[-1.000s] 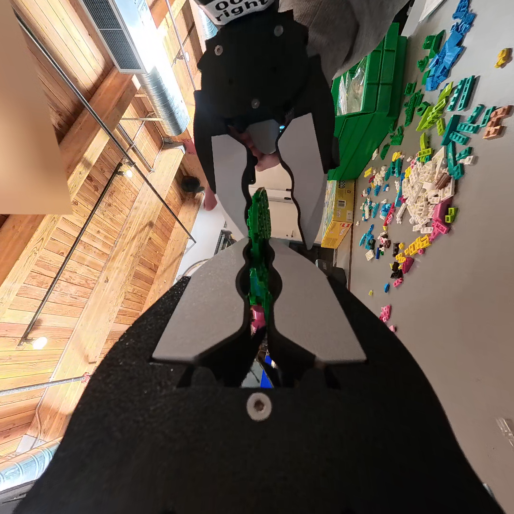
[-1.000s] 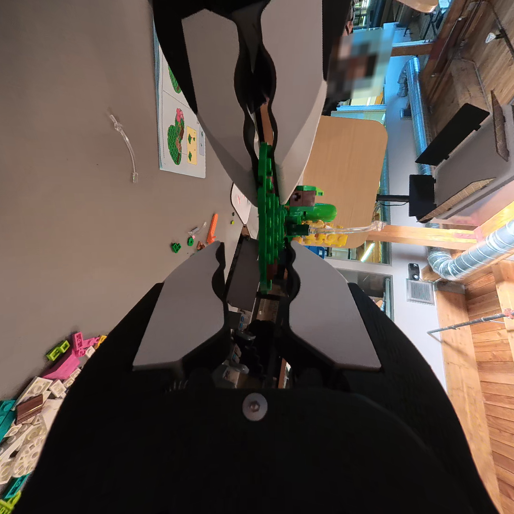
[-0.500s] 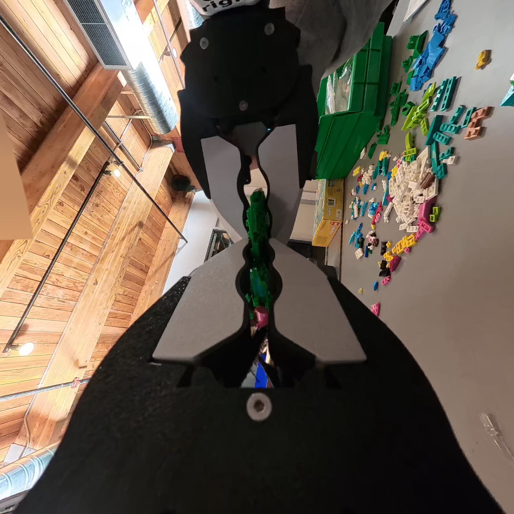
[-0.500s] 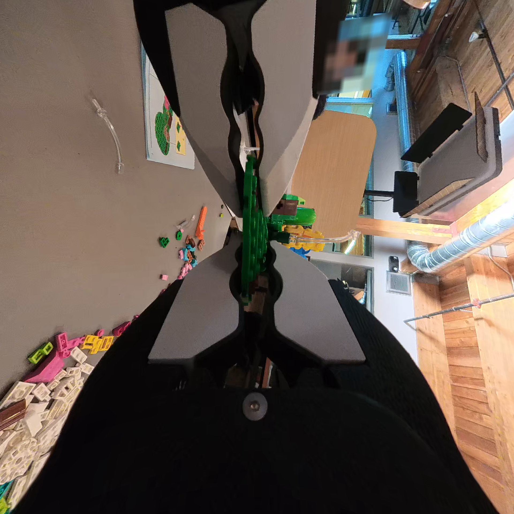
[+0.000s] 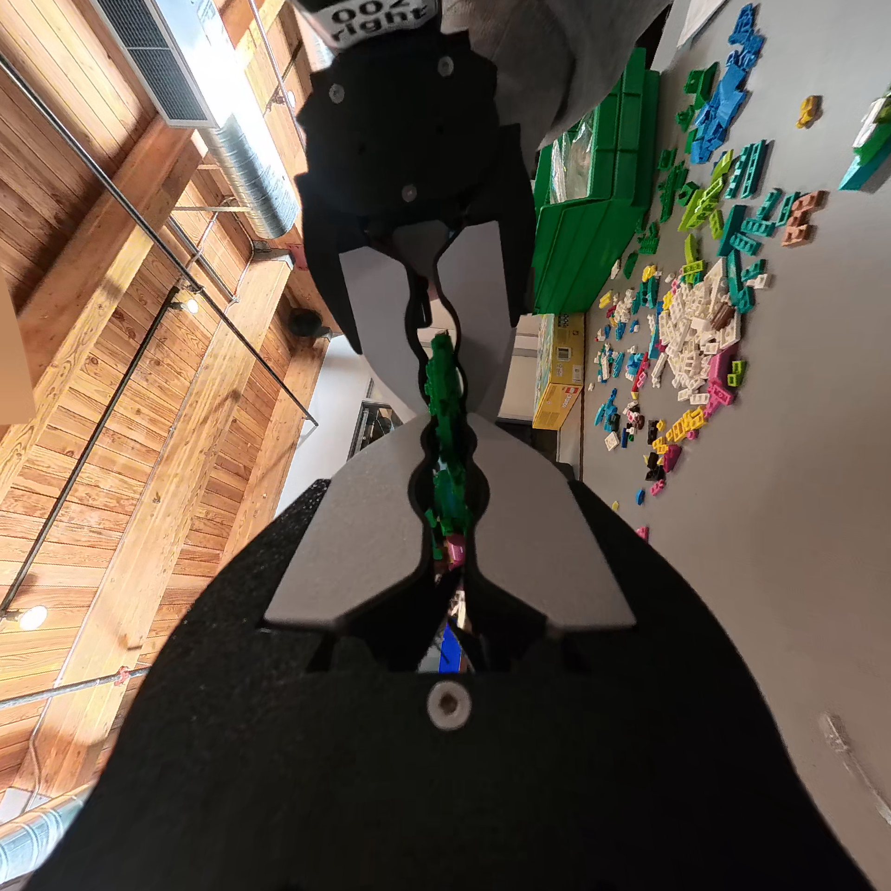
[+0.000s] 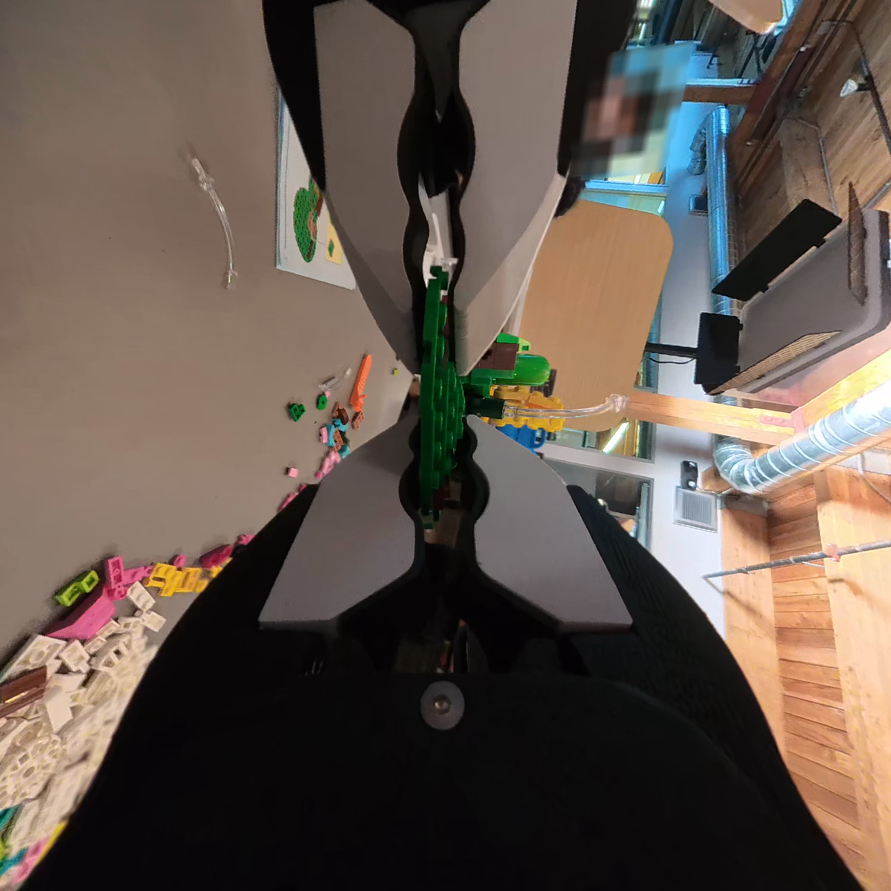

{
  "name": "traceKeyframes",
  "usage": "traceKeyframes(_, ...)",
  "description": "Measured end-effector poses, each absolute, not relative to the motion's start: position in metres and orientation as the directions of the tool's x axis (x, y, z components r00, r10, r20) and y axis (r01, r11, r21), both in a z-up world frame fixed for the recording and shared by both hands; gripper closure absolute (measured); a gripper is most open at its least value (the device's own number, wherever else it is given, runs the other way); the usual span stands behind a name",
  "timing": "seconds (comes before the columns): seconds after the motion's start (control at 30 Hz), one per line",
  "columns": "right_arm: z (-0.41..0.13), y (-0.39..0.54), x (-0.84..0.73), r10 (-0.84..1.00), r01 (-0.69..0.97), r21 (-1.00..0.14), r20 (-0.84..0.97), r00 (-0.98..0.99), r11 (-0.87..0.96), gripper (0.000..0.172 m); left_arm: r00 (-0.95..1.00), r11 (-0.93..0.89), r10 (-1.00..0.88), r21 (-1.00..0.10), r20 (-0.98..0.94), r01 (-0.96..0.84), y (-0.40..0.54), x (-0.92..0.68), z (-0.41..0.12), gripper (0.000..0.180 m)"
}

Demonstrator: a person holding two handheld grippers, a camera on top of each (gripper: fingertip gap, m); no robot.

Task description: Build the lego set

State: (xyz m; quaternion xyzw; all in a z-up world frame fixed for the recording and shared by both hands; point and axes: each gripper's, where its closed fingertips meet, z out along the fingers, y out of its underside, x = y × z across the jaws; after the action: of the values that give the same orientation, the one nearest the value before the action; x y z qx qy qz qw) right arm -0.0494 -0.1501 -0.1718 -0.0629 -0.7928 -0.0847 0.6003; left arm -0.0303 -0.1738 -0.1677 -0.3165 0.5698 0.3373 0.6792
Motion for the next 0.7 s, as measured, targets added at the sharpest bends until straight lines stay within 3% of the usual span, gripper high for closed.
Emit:
traceKeyframes(0.03, -0.173, -0.150, -0.050, 0.038, 0.201, 0.019, 0.961, -0.274, 0.979, 0.161, 0.129, 0.571, 0.091, -0.054, -0.987, -0.819, -0.173, -0.030, -0.167, 0.173)
traceKeyframes(0.13, -0.174, -0.151, -0.050, 0.190, 0.213, -0.132, 0.941, -0.281, 0.968, 0.160, 0.149, 0.571, 0.088, -0.073, -0.985, -0.818, -0.173, -0.032, -0.166, 0.173)
traceKeyframes(0.2, -0.172, -0.149, -0.049, 0.248, 0.225, -0.188, 0.930, -0.273, 0.956, 0.150, 0.138, 0.559, 0.098, -0.060, -0.986, -0.827, -0.171, -0.034, -0.165, 0.173)
traceKeyframes(0.47, -0.180, -0.133, -0.040, 0.272, 0.286, -0.188, 0.916, -0.293, 0.940, 0.135, 0.134, 0.511, 0.022, -0.104, -0.991, -0.853, -0.162, -0.041, -0.178, 0.173)
traceKeyframes(0.6, -0.205, -0.124, -0.016, 0.416, 0.341, -0.300, 0.840, -0.348, 0.891, 0.122, 0.119, 0.372, -0.209, -0.192, -0.971, -0.908, -0.147, -0.052, -0.220, 0.173)
traceKeyframes(0.7, -0.224, -0.113, 0.004, 0.502, 0.401, -0.366, 0.806, -0.315, 0.840, 0.123, 0.089, 0.259, -0.279, -0.164, -0.956, -0.952, -0.136, -0.061, -0.250, 0.173)
